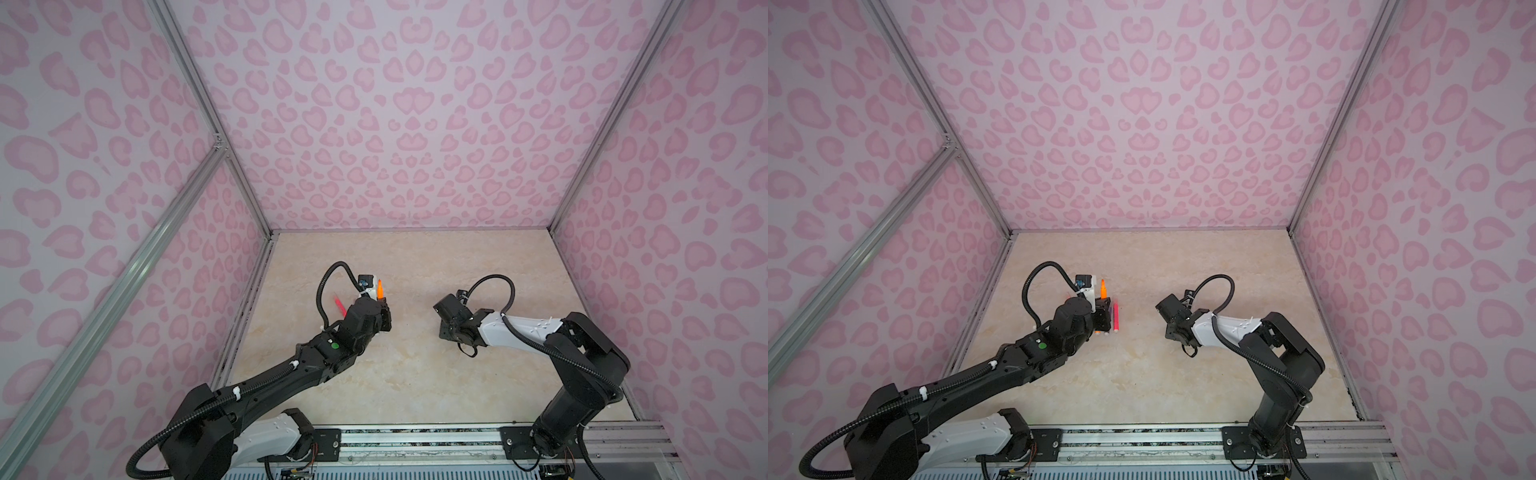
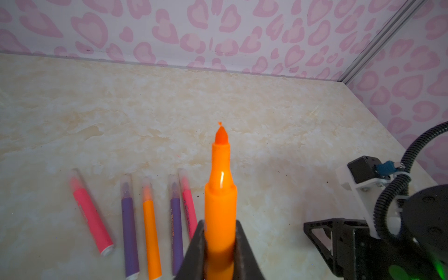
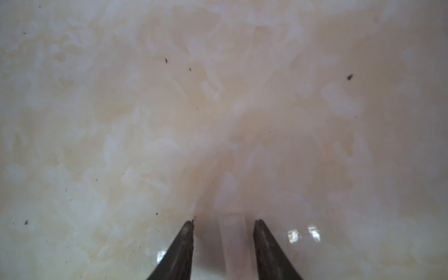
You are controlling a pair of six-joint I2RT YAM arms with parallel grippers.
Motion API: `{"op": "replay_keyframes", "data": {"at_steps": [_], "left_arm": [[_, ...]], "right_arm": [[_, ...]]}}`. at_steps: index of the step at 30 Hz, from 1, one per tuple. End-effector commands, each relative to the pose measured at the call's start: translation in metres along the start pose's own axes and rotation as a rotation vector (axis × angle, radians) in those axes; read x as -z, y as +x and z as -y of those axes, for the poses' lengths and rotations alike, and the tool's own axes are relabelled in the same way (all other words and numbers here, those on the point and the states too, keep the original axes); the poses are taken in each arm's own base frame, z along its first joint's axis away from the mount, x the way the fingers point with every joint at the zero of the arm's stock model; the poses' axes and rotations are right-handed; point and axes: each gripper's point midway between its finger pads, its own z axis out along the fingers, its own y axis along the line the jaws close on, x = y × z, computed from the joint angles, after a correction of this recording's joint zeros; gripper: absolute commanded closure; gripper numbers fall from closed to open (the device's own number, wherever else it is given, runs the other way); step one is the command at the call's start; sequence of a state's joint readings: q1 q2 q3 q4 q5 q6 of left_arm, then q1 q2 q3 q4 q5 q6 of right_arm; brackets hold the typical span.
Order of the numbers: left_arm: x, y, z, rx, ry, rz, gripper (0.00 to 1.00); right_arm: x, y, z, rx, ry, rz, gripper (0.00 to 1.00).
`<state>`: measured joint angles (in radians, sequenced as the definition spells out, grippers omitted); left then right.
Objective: Insert the pens into the pen caps
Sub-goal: 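Lower the right gripper onto the translucent pink cap and grasp it, then bring the cap over the orange marker tip with the right gripper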
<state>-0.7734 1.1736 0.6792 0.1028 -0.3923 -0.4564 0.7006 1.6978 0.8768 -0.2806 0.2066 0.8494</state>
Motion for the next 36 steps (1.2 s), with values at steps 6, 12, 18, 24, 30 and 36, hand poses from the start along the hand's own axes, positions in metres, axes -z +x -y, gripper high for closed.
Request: {"op": "replay_keyframes", "data": {"at_steps": [6,12,18,24,30,36], "left_arm": [[0.0,-0.007,0.006,0.001,0.017,0.012,0.96],[0.001,-0.008,0.006,0.0,0.02,0.014,0.96],[0.0,-0.007,0.008,0.001,0.033,0.009,0.96],[0.001,-0.007,0.016,-0.004,0.08,0.006,0.96],[0.005,-0.005,0.048,-0.023,0.258,-0.011,0.96],[0.014,-0.003,0.075,-0.028,0.426,-0.017,0.96]], "right_arm": [[-0.003,0.012,0.011,0.021,0.042,-0.047,0.71],[-0.007,0.016,0.01,0.028,0.046,-0.066,0.76],[-0.005,0.014,0.009,0.026,0.04,-0.059,0.87],[0.0,0.01,0.007,0.015,0.019,-0.05,0.91],[0.023,-0.014,0.0,-0.011,-0.079,0.031,0.97],[0.062,-0.046,0.002,-0.06,-0.223,0.158,1.0]]}}
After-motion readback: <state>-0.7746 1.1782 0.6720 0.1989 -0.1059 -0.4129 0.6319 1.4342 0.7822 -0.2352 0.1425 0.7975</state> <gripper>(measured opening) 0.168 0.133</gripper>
